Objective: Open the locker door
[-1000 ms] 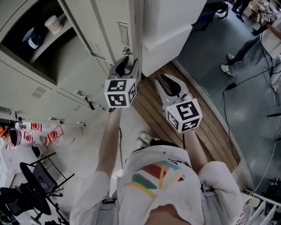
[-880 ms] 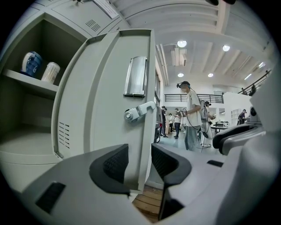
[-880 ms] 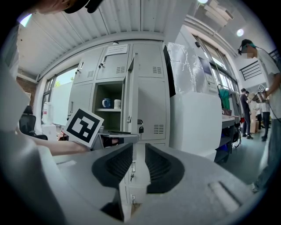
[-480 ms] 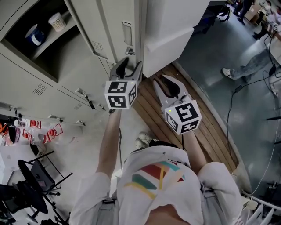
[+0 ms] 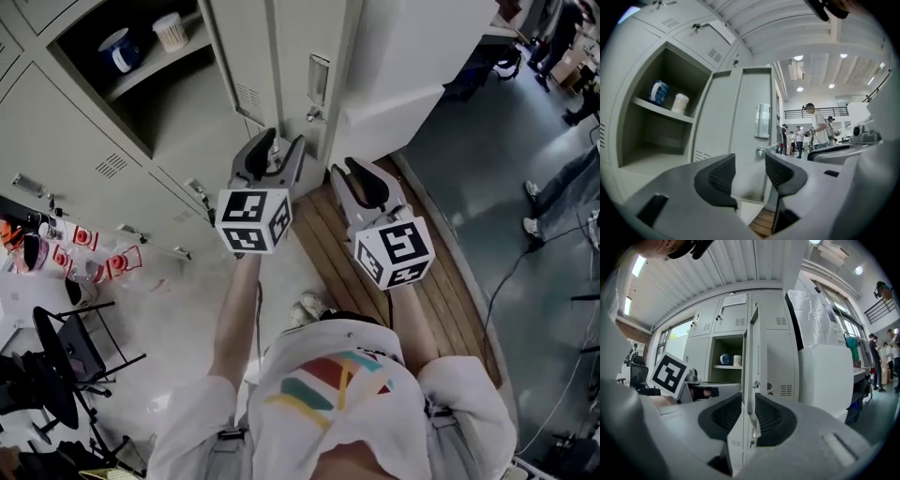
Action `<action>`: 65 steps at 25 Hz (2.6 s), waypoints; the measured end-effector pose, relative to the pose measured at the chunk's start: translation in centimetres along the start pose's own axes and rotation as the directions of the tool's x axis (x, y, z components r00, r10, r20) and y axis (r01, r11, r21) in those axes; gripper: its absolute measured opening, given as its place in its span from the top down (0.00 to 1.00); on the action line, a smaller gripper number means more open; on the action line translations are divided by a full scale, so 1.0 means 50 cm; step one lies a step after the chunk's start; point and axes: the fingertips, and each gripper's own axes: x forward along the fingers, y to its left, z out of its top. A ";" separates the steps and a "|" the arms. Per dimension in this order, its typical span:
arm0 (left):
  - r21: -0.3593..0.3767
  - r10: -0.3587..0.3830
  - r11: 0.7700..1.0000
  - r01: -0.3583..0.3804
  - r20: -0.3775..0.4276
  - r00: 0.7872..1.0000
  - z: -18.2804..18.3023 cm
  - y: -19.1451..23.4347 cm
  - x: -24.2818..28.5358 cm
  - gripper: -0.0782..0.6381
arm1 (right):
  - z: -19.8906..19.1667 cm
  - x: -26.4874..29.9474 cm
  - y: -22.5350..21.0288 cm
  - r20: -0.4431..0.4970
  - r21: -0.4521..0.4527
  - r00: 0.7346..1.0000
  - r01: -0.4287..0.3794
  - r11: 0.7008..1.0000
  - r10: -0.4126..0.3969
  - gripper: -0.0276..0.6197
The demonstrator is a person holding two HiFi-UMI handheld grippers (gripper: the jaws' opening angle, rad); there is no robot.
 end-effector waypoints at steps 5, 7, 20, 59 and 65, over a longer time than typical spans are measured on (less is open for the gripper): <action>0.027 0.133 0.990 -0.137 0.102 0.986 0.078 0.061 -0.094 0.73 | 0.063 0.046 0.045 0.084 -0.028 0.994 -0.061 0.998 0.063 0.83; 0.056 0.197 0.977 -0.206 0.137 0.971 0.106 0.082 -0.136 0.80 | 0.088 0.060 0.065 0.121 -0.038 0.990 -0.074 0.997 0.078 0.84; 0.150 0.522 0.809 -0.568 0.258 0.813 0.187 0.125 -0.394 0.86 | 0.183 0.077 0.218 0.296 -0.091 0.927 -0.214 0.973 0.232 0.95; 0.133 0.673 0.700 -0.702 0.208 0.710 0.112 0.081 -0.539 0.86 | 0.096 0.004 0.341 0.225 -0.147 0.925 -0.280 0.949 0.308 0.95; 0.136 0.667 0.704 -0.697 0.208 0.715 0.111 0.078 -0.532 0.86 | 0.097 0.005 0.334 0.220 -0.148 0.927 -0.276 0.950 0.304 0.95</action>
